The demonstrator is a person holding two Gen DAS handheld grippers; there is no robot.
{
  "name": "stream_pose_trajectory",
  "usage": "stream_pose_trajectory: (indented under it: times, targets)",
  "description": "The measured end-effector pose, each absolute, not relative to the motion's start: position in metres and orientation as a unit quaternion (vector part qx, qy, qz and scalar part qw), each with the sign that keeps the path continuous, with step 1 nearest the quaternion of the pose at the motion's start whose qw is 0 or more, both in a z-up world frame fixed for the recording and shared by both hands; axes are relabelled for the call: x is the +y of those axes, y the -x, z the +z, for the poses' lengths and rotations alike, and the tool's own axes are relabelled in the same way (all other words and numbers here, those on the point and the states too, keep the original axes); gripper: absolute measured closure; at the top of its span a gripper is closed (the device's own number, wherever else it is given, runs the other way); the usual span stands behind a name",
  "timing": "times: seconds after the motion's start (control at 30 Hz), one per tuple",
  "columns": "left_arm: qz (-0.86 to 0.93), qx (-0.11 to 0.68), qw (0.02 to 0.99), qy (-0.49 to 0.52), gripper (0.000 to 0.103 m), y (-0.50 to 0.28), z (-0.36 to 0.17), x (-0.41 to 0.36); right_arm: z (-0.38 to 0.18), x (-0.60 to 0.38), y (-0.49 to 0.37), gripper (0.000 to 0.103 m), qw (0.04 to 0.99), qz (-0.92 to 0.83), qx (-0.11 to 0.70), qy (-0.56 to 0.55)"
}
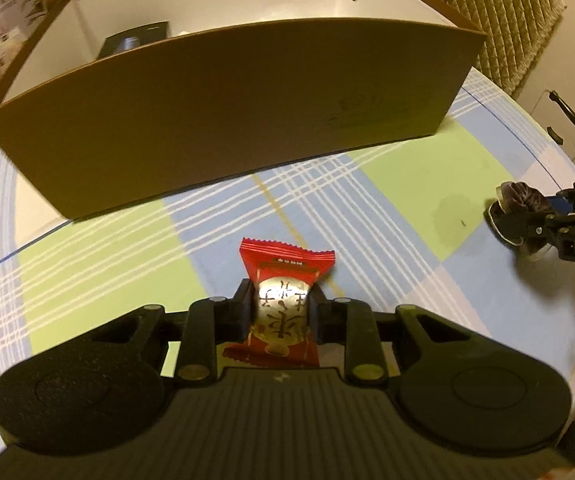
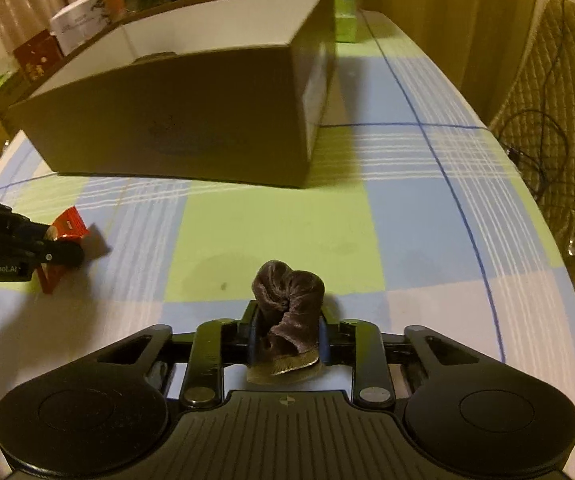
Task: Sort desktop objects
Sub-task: 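Carry the red packet and scrunchie over the cardboard box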
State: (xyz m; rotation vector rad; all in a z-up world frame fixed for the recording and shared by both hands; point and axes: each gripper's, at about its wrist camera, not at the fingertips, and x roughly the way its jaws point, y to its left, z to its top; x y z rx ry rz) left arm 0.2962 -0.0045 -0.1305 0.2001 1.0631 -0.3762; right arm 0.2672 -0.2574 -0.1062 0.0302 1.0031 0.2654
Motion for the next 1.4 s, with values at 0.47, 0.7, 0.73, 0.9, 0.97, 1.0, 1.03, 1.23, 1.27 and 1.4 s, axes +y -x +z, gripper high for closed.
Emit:
stream_pose_trajectory:
  times: [0.47, 0.7, 0.73, 0.9, 0.97, 1.0, 1.03, 1.23, 1.27, 1.4]
  targets:
    - [-0.17, 0.453, 0.872, -0.064, 0.08, -0.286, -0.074, 0.015, -0.058, -0.225, -0.266, 0.082, 0.873, 0.214, 0.438, -0.035]
    - [-0.176, 0.408, 0.893, -0.068, 0.08, -0.307, -0.035, 0.013, -0.021, -0.212, -0.287, 0.082, 0.887, 0.232, 0.397, -0.033]
    - [-0.177, 0.402, 0.895, -0.069, 0.08, -0.312, -0.03, 0.013, -0.017, -0.211, -0.291, 0.082, 0.89, 0.233, 0.392, -0.033]
    - [-0.179, 0.386, 0.902, -0.072, 0.08, -0.335, -0.013, 0.013, 0.004, -0.204, -0.311, 0.082, 0.9, 0.235, 0.367, -0.029]
    - [-0.182, 0.383, 0.903, -0.073, 0.08, -0.345, -0.008, 0.011, 0.011, -0.203, -0.32, 0.082, 0.903, 0.234, 0.36, -0.025]
    - [-0.184, 0.381, 0.903, -0.073, 0.08, -0.35, -0.007, 0.009, 0.014, -0.203, -0.324, 0.082, 0.904, 0.234, 0.357, -0.025]
    - [-0.188, 0.38, 0.903, -0.074, 0.08, -0.356, -0.005, 0.007, 0.017, -0.202, -0.33, 0.082, 0.905, 0.233, 0.355, -0.025]
    - [-0.202, 0.383, 0.899, -0.068, 0.08, -0.389, -0.003, -0.002, 0.019, -0.201, -0.369, 0.082, 0.907, 0.223, 0.357, -0.034]
    - [-0.205, 0.382, 0.898, -0.07, 0.08, -0.395, -0.004, -0.004, 0.019, -0.2, -0.375, 0.082, 0.907, 0.219, 0.357, -0.033]
    - [-0.21, 0.389, 0.894, -0.075, 0.08, -0.419, -0.009, -0.013, 0.014, -0.197, -0.401, 0.082, 0.908, 0.209, 0.362, -0.035]
